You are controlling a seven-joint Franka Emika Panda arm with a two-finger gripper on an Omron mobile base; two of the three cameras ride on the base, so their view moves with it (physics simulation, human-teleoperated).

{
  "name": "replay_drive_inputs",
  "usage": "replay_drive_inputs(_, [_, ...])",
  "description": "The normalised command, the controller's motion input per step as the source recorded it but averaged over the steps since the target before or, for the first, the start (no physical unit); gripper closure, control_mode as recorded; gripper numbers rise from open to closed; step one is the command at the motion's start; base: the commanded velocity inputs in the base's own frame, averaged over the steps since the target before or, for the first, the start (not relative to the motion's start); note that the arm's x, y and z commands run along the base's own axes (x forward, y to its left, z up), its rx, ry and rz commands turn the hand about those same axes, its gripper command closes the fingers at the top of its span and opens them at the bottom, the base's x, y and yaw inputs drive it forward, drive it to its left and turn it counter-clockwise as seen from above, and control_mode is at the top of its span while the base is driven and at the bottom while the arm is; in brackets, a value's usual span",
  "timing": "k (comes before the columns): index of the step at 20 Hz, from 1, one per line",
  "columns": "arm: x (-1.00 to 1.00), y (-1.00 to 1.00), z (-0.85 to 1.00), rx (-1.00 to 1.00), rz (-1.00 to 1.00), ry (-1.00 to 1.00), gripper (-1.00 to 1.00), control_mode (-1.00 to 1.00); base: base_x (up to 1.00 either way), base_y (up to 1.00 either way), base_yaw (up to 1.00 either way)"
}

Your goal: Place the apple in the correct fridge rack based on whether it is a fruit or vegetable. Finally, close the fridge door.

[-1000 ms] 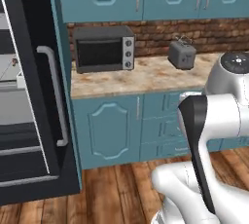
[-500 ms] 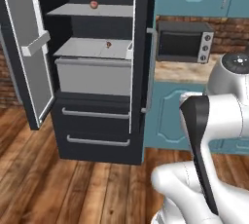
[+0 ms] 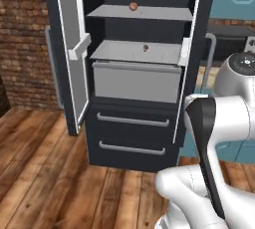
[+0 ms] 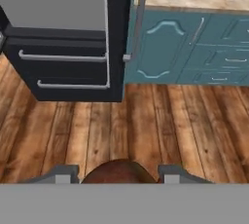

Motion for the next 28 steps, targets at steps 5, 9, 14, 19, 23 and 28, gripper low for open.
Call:
replay_drive_inputs(5, [0.0,0.0,0.0,0.0,0.0,0.0,1.0,1.0,0.87,0.99,-0.07])
replay_drive_inputs(9, [0.0,0.0,0.0,0.0,0.0,0.0,1.0,1.0,1.0,0.49,-0.15])
replay_drive_inputs(14, [0.0,0.0,0.0,0.0,0.0,0.0,1.0,1.0,1.0,0.15,-0.15])
replay_drive_inputs(19, [0.0,0.0,0.0,0.0,0.0,0.0,1.0,1.0,0.98,0.0,-0.14])
replay_drive_inputs(23, [0.0,0.0,0.0,0.0,0.0,0.0,1.0,1.0,0.89,0.0,-0.16])
replay_drive_inputs(28, [0.0,0.0,0.0,0.0,0.0,0.0,1.0,1.0,0.46,0.0,-0.13])
